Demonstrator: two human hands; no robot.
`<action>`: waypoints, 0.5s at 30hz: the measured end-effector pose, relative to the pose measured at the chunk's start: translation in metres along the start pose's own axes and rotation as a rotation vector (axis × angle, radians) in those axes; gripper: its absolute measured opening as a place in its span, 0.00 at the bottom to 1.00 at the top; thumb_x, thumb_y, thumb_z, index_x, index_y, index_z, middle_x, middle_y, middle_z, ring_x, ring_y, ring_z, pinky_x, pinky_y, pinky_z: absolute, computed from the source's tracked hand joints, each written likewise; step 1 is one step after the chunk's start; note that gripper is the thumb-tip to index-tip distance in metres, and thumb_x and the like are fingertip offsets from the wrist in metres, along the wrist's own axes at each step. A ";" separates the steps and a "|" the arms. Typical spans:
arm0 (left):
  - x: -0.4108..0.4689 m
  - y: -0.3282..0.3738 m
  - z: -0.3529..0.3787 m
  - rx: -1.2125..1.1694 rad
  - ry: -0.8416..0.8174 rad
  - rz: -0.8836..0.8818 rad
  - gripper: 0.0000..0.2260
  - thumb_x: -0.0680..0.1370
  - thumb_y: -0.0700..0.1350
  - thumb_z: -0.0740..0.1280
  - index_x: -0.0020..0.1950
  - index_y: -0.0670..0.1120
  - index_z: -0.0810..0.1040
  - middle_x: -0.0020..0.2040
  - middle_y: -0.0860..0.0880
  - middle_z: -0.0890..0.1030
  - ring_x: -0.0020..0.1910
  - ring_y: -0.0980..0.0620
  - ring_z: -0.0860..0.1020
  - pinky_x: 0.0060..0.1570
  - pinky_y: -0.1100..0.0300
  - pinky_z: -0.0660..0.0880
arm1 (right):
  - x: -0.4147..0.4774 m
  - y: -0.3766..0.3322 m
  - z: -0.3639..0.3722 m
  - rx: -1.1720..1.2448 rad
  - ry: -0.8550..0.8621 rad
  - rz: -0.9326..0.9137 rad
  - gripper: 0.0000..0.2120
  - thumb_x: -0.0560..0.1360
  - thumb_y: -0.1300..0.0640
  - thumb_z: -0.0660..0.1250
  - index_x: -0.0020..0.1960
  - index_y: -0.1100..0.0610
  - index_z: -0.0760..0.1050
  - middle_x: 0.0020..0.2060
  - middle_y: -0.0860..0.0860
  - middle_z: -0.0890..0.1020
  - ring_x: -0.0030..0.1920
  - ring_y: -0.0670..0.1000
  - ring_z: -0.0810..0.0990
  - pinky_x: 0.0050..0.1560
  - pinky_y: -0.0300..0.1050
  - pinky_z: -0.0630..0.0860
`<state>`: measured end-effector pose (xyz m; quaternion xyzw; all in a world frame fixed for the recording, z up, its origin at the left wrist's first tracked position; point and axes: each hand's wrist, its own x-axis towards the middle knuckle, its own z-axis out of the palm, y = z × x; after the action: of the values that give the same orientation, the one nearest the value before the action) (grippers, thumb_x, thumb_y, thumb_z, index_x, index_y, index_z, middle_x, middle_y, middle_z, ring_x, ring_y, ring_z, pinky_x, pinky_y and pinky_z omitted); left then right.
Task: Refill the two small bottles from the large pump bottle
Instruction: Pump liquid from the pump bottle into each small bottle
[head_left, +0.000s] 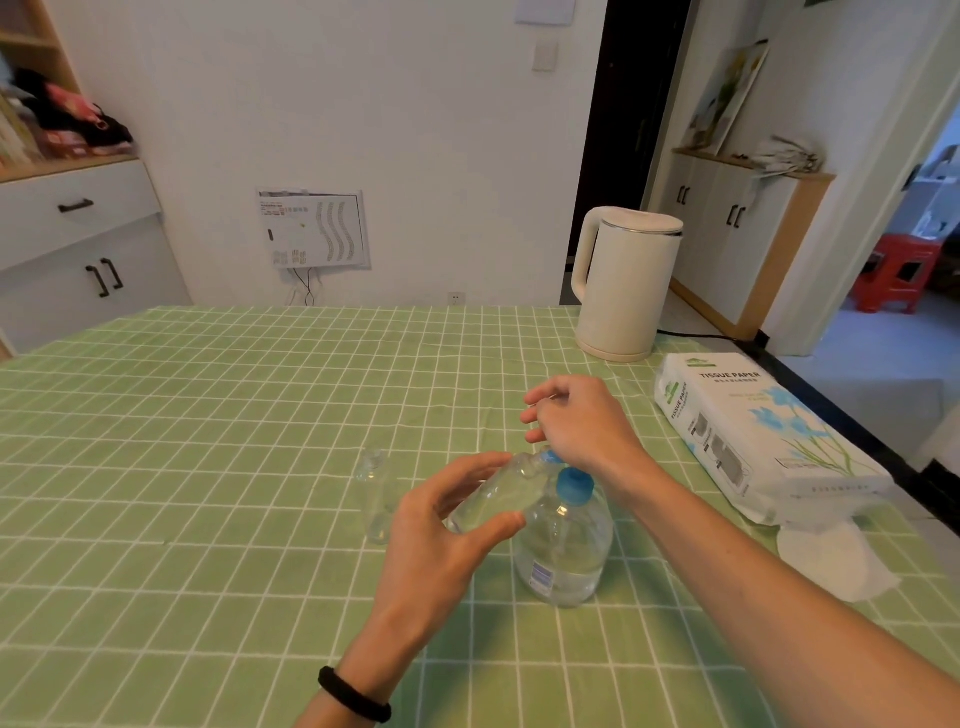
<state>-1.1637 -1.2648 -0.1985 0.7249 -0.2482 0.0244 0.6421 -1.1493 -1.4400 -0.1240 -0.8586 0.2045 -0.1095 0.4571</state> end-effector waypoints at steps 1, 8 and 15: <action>0.000 0.000 0.000 0.002 -0.002 0.002 0.22 0.71 0.42 0.82 0.61 0.57 0.85 0.58 0.63 0.86 0.60 0.62 0.83 0.64 0.70 0.75 | 0.000 0.000 0.000 0.005 -0.002 0.001 0.12 0.80 0.61 0.60 0.51 0.49 0.80 0.45 0.45 0.87 0.42 0.44 0.87 0.41 0.42 0.81; 0.000 -0.003 0.001 -0.017 -0.011 -0.006 0.21 0.71 0.39 0.81 0.61 0.54 0.85 0.58 0.62 0.87 0.61 0.61 0.83 0.65 0.68 0.75 | 0.002 0.007 0.003 0.070 0.011 0.013 0.16 0.79 0.66 0.58 0.52 0.53 0.82 0.44 0.47 0.88 0.42 0.45 0.88 0.40 0.39 0.78; -0.003 -0.008 0.002 -0.029 -0.020 -0.026 0.21 0.71 0.38 0.81 0.62 0.52 0.85 0.58 0.60 0.87 0.61 0.61 0.83 0.66 0.66 0.75 | 0.000 0.012 0.007 0.057 -0.002 0.023 0.15 0.78 0.65 0.58 0.51 0.53 0.82 0.43 0.46 0.87 0.41 0.45 0.88 0.41 0.40 0.79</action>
<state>-1.1638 -1.2652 -0.2072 0.7189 -0.2455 0.0051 0.6503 -1.1499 -1.4410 -0.1378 -0.8429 0.2105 -0.1092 0.4830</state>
